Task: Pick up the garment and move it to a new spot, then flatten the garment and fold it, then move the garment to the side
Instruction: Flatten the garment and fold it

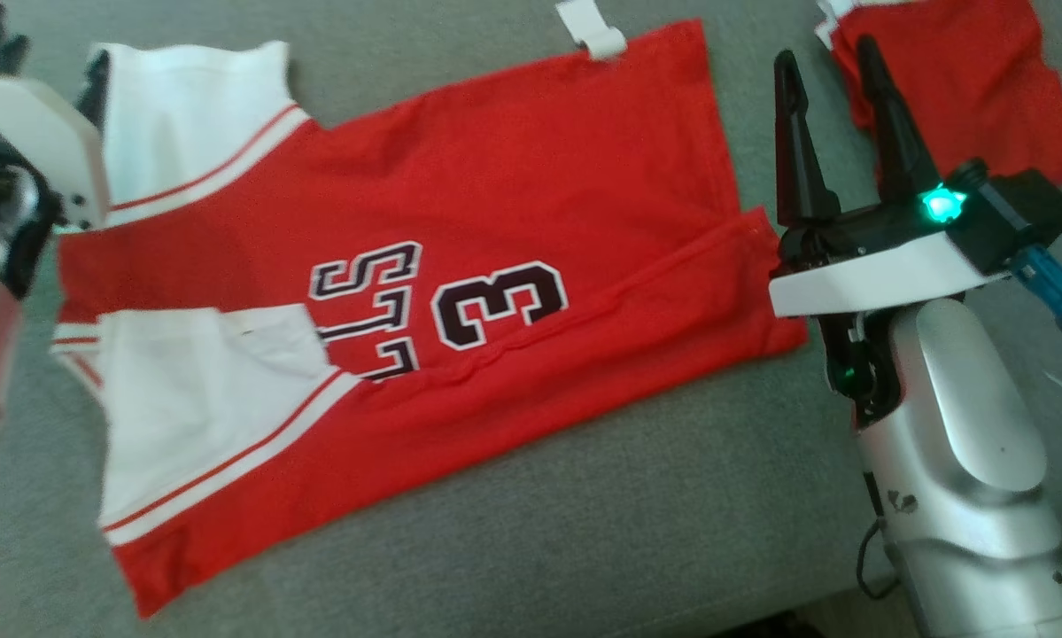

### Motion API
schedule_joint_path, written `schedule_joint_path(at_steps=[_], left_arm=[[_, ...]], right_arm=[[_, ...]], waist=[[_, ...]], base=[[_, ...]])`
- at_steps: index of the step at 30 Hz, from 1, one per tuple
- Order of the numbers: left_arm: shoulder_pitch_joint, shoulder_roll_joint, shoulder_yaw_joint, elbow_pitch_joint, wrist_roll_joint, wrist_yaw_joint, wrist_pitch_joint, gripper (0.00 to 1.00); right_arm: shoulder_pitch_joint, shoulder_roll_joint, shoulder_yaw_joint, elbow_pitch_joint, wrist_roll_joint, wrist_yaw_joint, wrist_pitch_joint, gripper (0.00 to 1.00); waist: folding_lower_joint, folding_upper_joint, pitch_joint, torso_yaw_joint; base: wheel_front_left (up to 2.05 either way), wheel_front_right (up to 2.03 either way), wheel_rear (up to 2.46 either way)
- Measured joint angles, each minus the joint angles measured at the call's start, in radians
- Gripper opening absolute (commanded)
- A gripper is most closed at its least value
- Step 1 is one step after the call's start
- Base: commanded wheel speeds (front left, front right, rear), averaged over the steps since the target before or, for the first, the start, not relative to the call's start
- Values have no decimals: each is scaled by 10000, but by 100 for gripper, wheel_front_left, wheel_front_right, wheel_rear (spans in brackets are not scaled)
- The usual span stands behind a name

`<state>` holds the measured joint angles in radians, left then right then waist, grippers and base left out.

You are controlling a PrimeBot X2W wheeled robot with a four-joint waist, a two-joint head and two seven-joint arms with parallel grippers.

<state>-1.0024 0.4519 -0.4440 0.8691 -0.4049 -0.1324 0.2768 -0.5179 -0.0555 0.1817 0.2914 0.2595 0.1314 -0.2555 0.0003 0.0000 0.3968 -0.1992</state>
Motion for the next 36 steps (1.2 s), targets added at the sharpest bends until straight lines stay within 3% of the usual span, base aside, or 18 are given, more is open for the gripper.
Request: schedule_joint_path(at_steps=[9, 21, 22, 23, 28, 36], left_arm=[[-773, 238, -708, 1080, -568, 0, 424, 100], [-1564, 232, -765, 2186, -1135, -8, 972, 100], [-1613, 199, -765, 2224, -1262, -6, 1110, 88], [-1629, 171, -775, 2228, -1383, -6, 1206, 1], [-1593, 50, -1020, 2157, -1755, -6, 1078, 0], [-1163, -219, -1517, 1555, -1941, 0, -779, 0]], right_arm=[[-118, -2, -50, -318, 61, 0, -2, 100], [-129, -2, -341, -456, 10, 0, -2, 100], [-129, -2, -366, -454, -36, 0, -2, 100], [-129, -2, -389, -456, -61, 0, -2, 100], [-130, -2, -556, -316, -405, 0, -2, 100], [-701, -82, -706, 1149, -1022, 0, 426, 100]], waist=[[-1, 0, 837, -659], [-3, 0, 996, -743], [-3, 0, 991, -729], [-3, 0, 983, -709], [-3, 0, 890, -509], [-3, 0, 441, 124]], base=[[0, 0, 0], [0, 0, 0], [0, 0, 0], [0, 0, 0], [0, 0, 0], [0, 0, 0]])
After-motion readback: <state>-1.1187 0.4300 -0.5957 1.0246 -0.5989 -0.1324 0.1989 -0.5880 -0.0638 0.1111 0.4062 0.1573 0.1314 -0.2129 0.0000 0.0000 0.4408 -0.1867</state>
